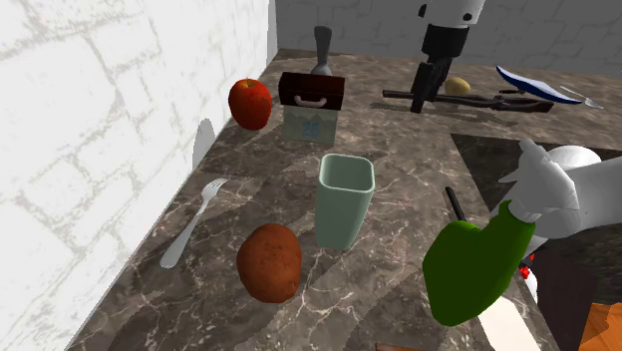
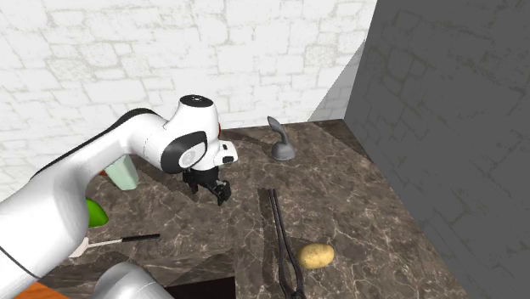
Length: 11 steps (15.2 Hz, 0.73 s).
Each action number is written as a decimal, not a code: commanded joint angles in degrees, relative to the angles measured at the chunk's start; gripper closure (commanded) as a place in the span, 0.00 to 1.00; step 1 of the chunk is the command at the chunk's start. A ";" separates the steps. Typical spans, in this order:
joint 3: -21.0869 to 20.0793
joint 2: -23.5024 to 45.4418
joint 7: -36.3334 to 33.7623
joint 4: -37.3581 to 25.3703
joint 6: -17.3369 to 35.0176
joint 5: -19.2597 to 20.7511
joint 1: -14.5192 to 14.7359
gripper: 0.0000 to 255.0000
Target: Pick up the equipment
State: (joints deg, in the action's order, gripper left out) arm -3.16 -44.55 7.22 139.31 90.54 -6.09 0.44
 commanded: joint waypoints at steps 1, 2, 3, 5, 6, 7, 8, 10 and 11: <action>0.00 0.00 0.00 0.00 0.00 0.00 0.00 0.00; -0.67 2.05 -1.95 -1.60 0.75 -0.70 -0.37 0.00; -1.33 4.10 -3.86 -3.26 1.46 -1.34 -0.78 0.00; -2.51 8.17 -7.68 -6.74 2.71 -2.40 -1.63 0.00; -3.06 10.19 -9.57 -8.56 3.26 -2.83 -2.07 0.00; -3.56 12.20 -11.46 -10.43 3.76 -3.19 -2.50 0.00; -4.03 14.21 -13.34 -12.35 4.20 -3.49 -2.94 0.00; -4.87 18.20 -17.09 -16.34 4.94 -3.90 -3.81 0.00; -5.23 20.19 -18.97 -18.40 5.24 -4.02 -4.21 0.00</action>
State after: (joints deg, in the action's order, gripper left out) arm -7.91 -26.38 -9.62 122.71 95.13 -9.87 -3.36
